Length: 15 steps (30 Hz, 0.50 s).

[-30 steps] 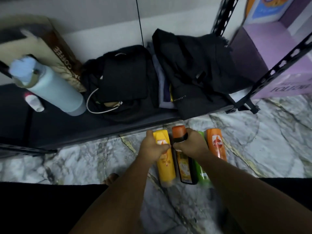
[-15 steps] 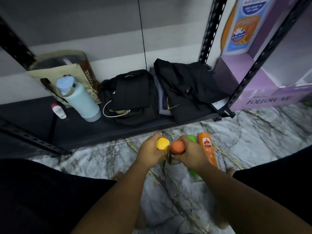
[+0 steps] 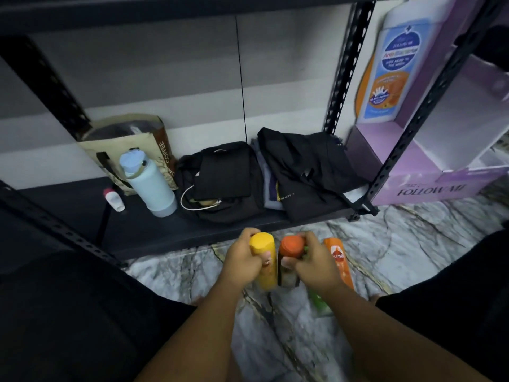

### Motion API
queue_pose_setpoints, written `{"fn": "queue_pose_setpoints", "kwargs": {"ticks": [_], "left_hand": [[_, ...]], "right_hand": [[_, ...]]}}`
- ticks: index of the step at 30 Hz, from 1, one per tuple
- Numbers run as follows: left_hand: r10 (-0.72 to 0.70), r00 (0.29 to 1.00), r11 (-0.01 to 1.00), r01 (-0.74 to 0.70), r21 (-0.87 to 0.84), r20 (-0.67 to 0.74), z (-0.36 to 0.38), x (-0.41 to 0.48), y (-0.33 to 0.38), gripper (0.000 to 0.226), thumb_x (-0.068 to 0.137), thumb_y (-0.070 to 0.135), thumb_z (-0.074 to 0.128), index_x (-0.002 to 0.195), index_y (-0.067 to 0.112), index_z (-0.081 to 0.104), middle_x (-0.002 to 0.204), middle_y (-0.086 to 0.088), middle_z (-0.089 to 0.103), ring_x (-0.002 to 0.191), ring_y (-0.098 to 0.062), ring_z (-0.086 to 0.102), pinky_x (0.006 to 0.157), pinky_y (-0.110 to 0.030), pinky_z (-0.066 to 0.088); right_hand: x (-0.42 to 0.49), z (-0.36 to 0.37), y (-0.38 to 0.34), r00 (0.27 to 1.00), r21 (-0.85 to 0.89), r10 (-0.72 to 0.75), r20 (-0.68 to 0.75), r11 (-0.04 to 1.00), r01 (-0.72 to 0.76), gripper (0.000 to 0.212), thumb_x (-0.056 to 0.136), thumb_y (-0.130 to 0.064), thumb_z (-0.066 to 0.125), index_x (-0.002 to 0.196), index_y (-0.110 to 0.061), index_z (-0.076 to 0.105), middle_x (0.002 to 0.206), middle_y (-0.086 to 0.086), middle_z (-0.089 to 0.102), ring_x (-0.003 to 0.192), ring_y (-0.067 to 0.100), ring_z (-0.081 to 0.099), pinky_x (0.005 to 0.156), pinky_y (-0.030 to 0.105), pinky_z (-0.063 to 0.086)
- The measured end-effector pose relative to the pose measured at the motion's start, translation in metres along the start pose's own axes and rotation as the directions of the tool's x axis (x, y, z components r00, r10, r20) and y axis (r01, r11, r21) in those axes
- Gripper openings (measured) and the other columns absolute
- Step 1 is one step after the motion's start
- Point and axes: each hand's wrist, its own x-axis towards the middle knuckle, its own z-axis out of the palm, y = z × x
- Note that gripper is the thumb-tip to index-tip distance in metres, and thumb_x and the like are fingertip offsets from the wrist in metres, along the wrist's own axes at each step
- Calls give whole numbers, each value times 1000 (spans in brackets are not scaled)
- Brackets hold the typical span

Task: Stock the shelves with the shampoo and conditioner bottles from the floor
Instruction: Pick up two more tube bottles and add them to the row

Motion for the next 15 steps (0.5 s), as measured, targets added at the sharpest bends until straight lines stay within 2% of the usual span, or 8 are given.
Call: {"fn": "queue_pose_setpoints", "kwargs": {"ticks": [3, 5, 7, 9, 12, 15], "left_hand": [[-32, 991, 950, -11, -313, -131, -17, -14, 39, 47, 90, 13, 78, 122, 36, 53, 120, 6, 64, 105, -12, 64, 75, -22, 55], [21, 977, 902, -109, -418, -210, -29, -23, 71, 42, 91, 13, 77, 116, 41, 57, 120, 5, 68, 103, -10, 68, 79, -28, 59], [103, 952, 851, -235, -470, -289, -47, -33, 110, 34, 93, 20, 75, 116, 41, 60, 115, 7, 72, 103, -12, 70, 88, -40, 60], [197, 913, 786, -365, -500, -356, -71, -43, 153, 29, 92, 33, 74, 118, 39, 62, 112, 6, 74, 104, -16, 72, 91, -47, 59], [320, 850, 721, -506, -474, -419, -110, -58, 222, 34, 91, 46, 72, 123, 37, 62, 112, 10, 74, 104, -11, 72, 87, -41, 60], [465, 755, 639, -648, -415, -462, -150, -67, 292, 29, 95, 38, 68, 123, 34, 62, 109, 13, 75, 101, -6, 72, 83, -31, 60]], "right_hand": [[-3, -10, -38, 996, 355, 13, -87, 935, 18, 49, 74, -9, 87, 106, -35, 59, 101, -6, 72, 101, 18, 68, 89, 37, 55], [-6, -23, -75, 992, 495, -45, -121, 863, 99, 49, 76, -2, 85, 110, -28, 62, 105, -2, 74, 104, 20, 69, 90, 35, 55], [-12, -44, -120, 973, 552, -141, -183, 804, 220, 46, 78, -2, 83, 113, -24, 63, 106, -3, 73, 102, 17, 69, 89, 34, 55], [-18, -69, -165, 937, 570, -255, -240, 744, 349, 43, 82, -5, 81, 116, -24, 63, 109, -3, 73, 103, 16, 69, 91, 34, 55], [-27, -111, -229, 875, 558, -384, -297, 674, 485, 44, 84, -19, 80, 122, -30, 61, 116, -7, 72, 109, 12, 68, 96, 36, 53], [-33, -156, -292, 807, 531, -477, -348, 609, 589, 53, 79, -38, 78, 128, -33, 59, 120, -7, 70, 111, 11, 67, 96, 38, 53]]}}
